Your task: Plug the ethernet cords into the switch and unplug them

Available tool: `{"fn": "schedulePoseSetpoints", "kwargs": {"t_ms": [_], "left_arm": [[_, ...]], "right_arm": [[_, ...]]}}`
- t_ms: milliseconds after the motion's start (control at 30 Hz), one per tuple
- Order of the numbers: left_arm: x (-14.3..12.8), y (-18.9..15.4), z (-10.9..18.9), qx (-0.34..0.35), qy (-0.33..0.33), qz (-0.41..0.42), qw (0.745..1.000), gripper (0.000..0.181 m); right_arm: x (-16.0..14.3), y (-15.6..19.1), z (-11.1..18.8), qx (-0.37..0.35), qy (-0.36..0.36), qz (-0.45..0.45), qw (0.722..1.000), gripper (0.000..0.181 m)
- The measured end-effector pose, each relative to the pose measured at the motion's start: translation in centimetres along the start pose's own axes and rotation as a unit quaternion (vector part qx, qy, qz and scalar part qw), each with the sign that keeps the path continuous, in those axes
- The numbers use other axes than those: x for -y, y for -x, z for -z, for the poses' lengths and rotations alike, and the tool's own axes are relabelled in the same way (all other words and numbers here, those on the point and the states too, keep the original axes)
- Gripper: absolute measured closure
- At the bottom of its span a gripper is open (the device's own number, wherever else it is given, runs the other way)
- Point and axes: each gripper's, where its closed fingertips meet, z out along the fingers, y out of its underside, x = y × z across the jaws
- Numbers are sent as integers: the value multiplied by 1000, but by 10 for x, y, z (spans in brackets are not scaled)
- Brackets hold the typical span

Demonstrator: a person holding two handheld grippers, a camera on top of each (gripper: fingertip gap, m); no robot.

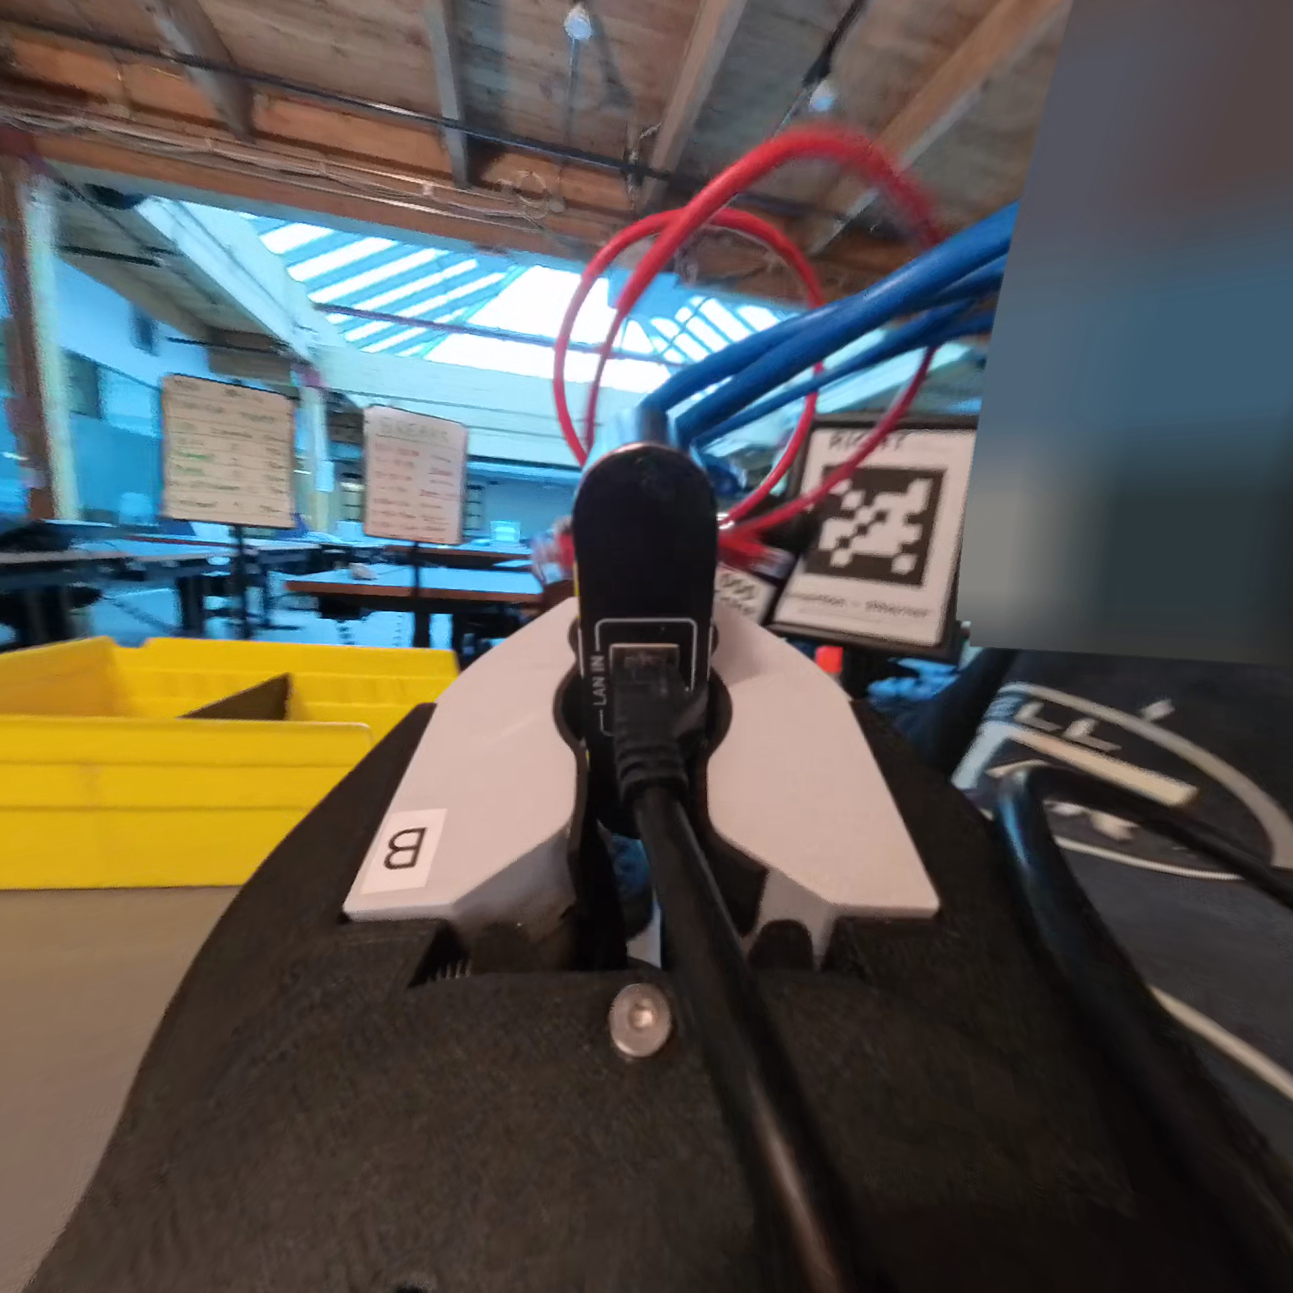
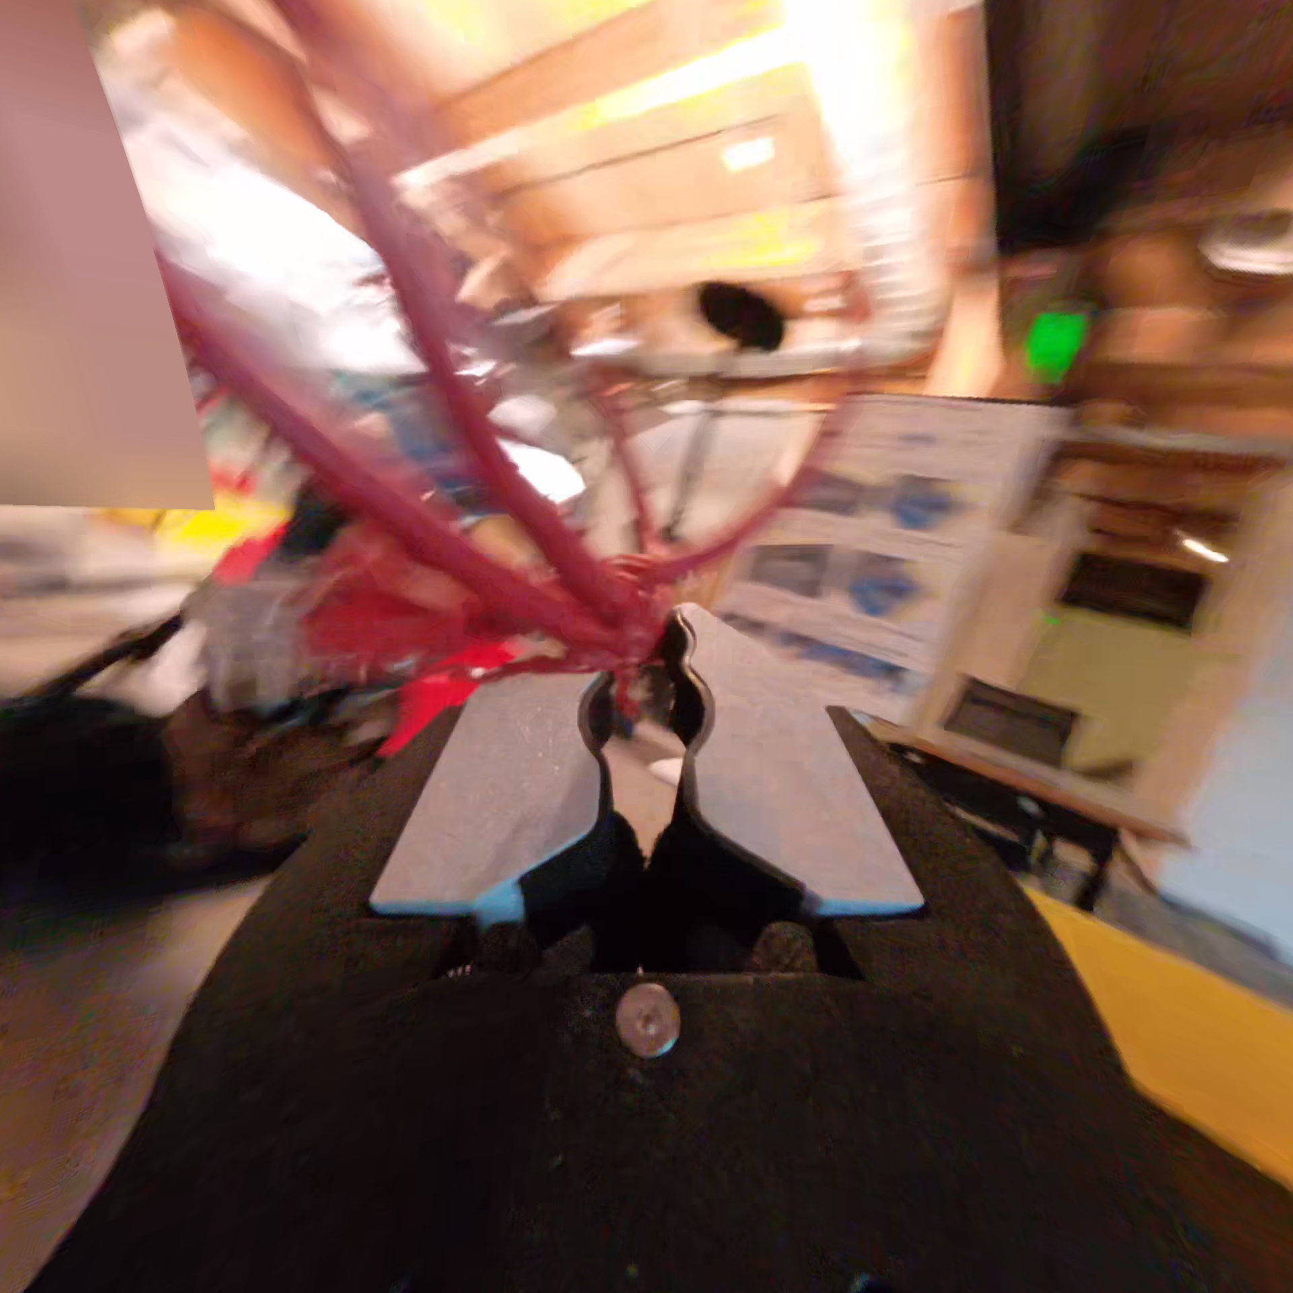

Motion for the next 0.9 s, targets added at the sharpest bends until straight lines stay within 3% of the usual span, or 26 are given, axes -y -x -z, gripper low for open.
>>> {"fn": "schedulePoseSetpoints", "kwargs": {"t_ms": [67,133,167,233,333,433,500,633,733,900], "left_arm": [[16,4,17,-6,-28,29,999,154],[25,17,23,7,-60,63,996,154],[28,25,24,19,-78,80,994,155],[31,38,29,39,-105,110,988,155],[38,50,42,67,-141,143,977,154],[43,54,48,72,-161,156,972,155],[42,53,47,63,-163,170,970,156],[31,51,38,64,-127,156,977,155],[25,45,32,57,-103,138,983,155],[17,43,28,65,-74,114,989,155]], "right_arm": [[24,-57,32,-40,-48,-94,994,169],[6,-70,39,-15,66,-70,995,170],[-9,-79,43,-43,135,-16,990,170],[-42,-102,58,-107,263,79,955,169],[-71,-123,77,-147,355,90,919,169],[-92,-149,109,-193,469,126,853,168],[-88,-167,126,-233,505,148,818,168],[-83,-188,135,-233,553,114,792,168],[-84,-216,147,-249,619,150,730,168],[-114,-229,160,-265,706,147,640,168]]}}
